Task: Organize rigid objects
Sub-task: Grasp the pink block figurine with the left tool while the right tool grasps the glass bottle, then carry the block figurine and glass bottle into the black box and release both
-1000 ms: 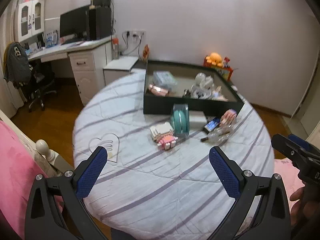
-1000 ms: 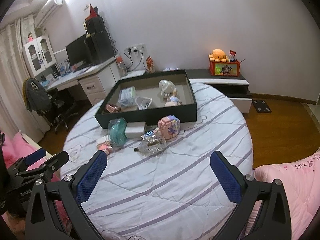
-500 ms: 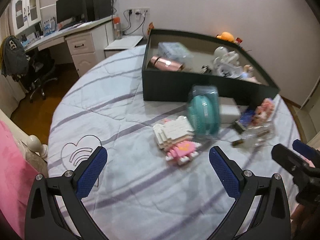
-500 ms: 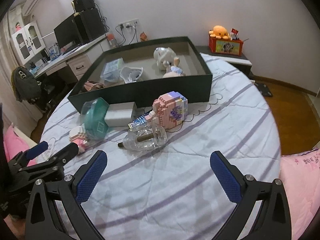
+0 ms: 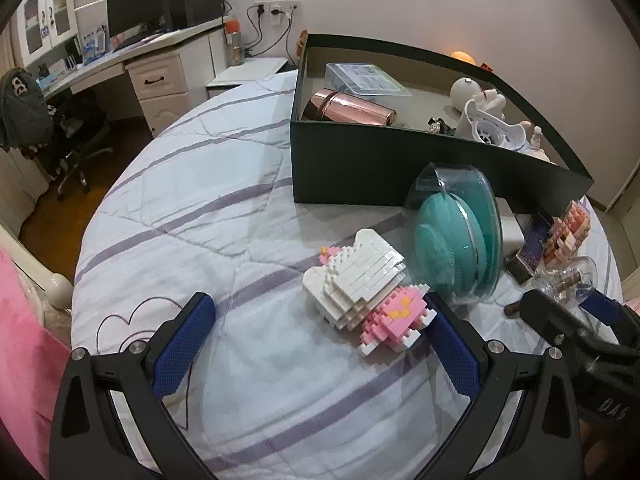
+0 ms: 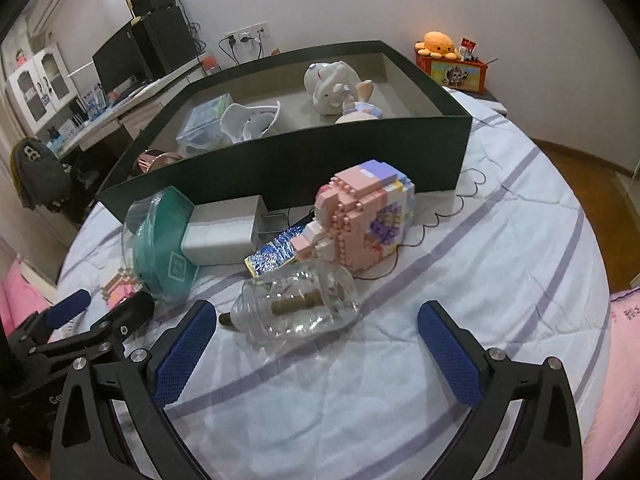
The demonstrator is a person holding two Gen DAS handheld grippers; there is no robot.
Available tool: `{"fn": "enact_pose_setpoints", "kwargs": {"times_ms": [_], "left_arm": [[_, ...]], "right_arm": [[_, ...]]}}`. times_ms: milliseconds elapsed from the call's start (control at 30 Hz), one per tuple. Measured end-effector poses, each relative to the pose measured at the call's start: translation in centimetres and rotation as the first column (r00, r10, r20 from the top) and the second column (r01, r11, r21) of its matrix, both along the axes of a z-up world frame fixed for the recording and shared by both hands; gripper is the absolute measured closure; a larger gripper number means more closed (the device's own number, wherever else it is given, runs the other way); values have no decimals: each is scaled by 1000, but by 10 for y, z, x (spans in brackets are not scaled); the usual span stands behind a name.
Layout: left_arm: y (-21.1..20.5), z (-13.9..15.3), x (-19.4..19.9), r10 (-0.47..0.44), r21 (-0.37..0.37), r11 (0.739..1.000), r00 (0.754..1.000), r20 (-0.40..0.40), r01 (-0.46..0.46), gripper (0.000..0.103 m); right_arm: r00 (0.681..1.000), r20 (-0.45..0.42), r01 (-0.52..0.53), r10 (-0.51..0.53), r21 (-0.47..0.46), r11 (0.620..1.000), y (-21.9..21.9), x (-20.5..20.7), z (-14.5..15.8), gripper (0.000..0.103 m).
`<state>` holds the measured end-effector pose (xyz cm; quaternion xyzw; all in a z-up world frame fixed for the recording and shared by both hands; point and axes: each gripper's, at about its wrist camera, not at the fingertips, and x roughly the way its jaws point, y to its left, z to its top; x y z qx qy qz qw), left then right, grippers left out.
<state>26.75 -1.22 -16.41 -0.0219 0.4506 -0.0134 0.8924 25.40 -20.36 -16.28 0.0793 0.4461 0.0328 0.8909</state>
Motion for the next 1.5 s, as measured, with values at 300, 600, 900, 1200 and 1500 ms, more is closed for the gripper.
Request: {"fn": "enact_pose_setpoints", "kwargs": {"times_ms": [300,600,900,1200,1500], "left_arm": [[5,4,2,-57,-48,997,998,25,58,47],[18,9,-8,-54,-115,992,998,36,58,50],[24,29,-31,-62,-108,992,995,73,70,50],[18,72,-36,-103,-113,986,983,153,121,50],[-1,120,1,-144,-104,979,957,253,175,50]], "right_arm": [[998,36,-39,41,-52,998,9,-4,3,39],[997,51,-51,51,2,999,-2,-16,7,39],[996,70,-59,57,40,997,-14,-34,24,39],[985,145,-106,96,62,992,-13,-39,63,39],[963,244,-126,116,25,992,-19,-3,108,39]]}}
